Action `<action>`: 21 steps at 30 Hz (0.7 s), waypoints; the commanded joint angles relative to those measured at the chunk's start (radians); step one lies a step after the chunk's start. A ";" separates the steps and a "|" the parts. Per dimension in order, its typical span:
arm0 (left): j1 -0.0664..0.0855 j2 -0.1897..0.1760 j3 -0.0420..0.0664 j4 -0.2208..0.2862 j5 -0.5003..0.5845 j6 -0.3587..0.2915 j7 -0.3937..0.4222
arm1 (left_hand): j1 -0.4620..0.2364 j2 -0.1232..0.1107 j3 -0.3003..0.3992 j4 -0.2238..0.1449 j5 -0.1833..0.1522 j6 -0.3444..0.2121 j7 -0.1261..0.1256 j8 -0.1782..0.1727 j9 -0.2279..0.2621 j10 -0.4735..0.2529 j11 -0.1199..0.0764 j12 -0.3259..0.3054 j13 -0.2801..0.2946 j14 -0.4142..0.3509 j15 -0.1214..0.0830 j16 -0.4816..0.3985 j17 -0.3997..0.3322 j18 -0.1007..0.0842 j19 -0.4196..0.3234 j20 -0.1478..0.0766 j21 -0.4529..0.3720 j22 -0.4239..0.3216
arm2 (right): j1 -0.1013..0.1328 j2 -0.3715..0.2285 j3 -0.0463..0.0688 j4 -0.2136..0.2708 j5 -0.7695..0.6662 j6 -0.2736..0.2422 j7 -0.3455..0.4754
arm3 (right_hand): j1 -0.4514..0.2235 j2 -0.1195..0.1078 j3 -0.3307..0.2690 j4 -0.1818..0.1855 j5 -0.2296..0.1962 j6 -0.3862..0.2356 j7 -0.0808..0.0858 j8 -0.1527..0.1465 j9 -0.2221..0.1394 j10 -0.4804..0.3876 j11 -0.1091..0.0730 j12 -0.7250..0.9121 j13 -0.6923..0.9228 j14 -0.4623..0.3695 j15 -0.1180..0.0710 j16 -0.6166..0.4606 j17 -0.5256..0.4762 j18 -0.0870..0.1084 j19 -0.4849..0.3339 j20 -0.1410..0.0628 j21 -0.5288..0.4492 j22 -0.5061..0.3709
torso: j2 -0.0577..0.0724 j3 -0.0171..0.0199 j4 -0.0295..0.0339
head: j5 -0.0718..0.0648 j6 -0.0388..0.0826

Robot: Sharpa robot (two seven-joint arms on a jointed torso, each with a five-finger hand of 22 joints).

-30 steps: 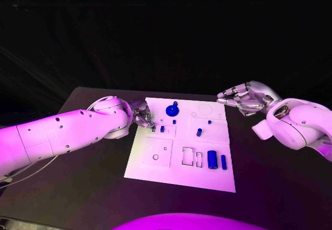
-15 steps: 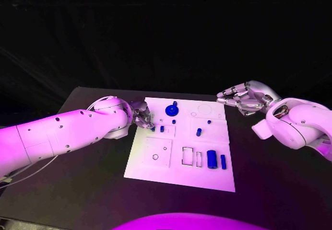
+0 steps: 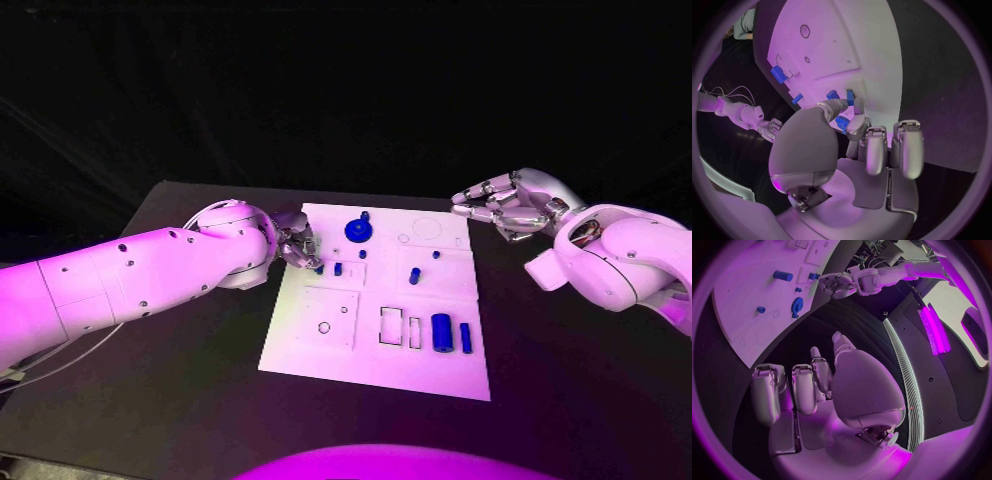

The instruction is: Assemble the parts on the task board

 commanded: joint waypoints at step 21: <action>-0.003 -0.002 -0.001 0.015 -0.005 0.026 0.008 | 0.006 -0.001 0.164 -0.168 0.008 0.013 -0.005 0.003 0.000 0.005 -0.002 0.001 0.001 0.090 -0.008 0.005 0.220 -0.020 0.064 -0.005 0.006 0.191 | -0.001 0.000 0.000 0.001 -0.001 0.008 0.010 | -0.006 0.005 -0.002 0.002 0.003 0.004 0.000 -0.005 -0.001 0.007 -0.001 0.005 0.029 0.064 -0.006 -0.001 0.099 0.014 0.047 -0.010 0.000 0.184 | 0.000 0.0004 0.0001 | 0.004 -0.006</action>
